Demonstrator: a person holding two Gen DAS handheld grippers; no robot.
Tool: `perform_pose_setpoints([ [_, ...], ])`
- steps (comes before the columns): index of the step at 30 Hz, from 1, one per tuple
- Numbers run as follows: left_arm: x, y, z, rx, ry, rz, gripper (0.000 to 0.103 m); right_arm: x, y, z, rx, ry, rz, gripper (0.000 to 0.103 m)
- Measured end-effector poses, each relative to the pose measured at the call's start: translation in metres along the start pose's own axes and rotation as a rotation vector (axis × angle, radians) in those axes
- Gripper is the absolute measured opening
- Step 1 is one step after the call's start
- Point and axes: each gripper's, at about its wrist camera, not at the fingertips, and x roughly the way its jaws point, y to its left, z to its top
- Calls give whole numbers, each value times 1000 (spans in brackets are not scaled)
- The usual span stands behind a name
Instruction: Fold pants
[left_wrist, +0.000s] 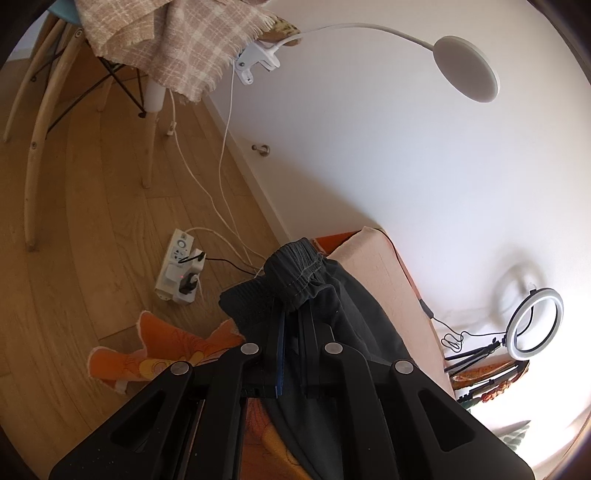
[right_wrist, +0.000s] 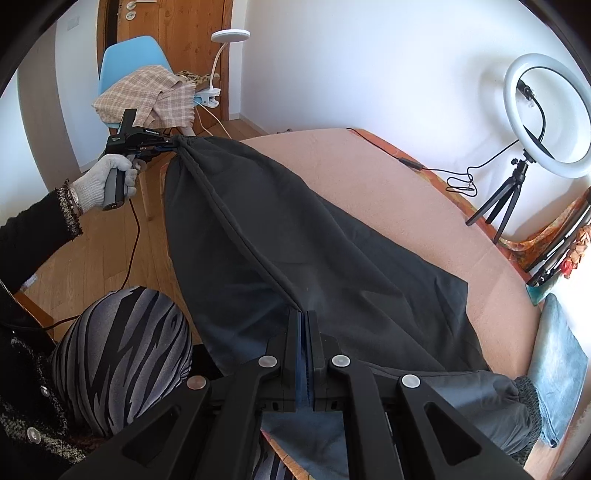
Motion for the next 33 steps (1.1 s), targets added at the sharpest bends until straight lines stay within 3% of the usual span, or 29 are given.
perform_pose_setpoints([
  [2, 7, 6, 0, -8, 57, 9, 4, 4, 0, -9, 10, 18, 14, 0],
  [6, 7, 7, 0, -1, 82, 30, 7, 17, -2, -24, 32, 54, 42, 0],
  [8, 1, 5, 2, -2, 91, 82, 18, 19, -4, -30, 43, 59, 57, 0],
  [14, -35, 4, 7, 3, 34, 143, 19, 12, -8, -41, 77, 42, 109, 3],
  [16, -45, -9, 7, 32, 28, 119, 19, 7, -11, -43, 109, 18, 108, 3],
  [19, -53, -39, 1, 106, 40, 76, 19, -9, -19, -48, 203, -51, 115, 38],
  [24, -44, -104, -22, 247, 135, -54, 19, -38, -37, -66, 367, -149, 61, 38],
  [26, -36, -132, -35, 295, 190, -113, 20, -47, -50, -79, 459, -177, 34, 47],
  [29, -24, -172, -58, 354, 277, -205, 30, -58, -74, -104, 594, -188, -28, 49],
  [33, -5, -222, -100, 430, 408, -310, 35, -75, -102, -134, 728, -182, -137, 50],
])
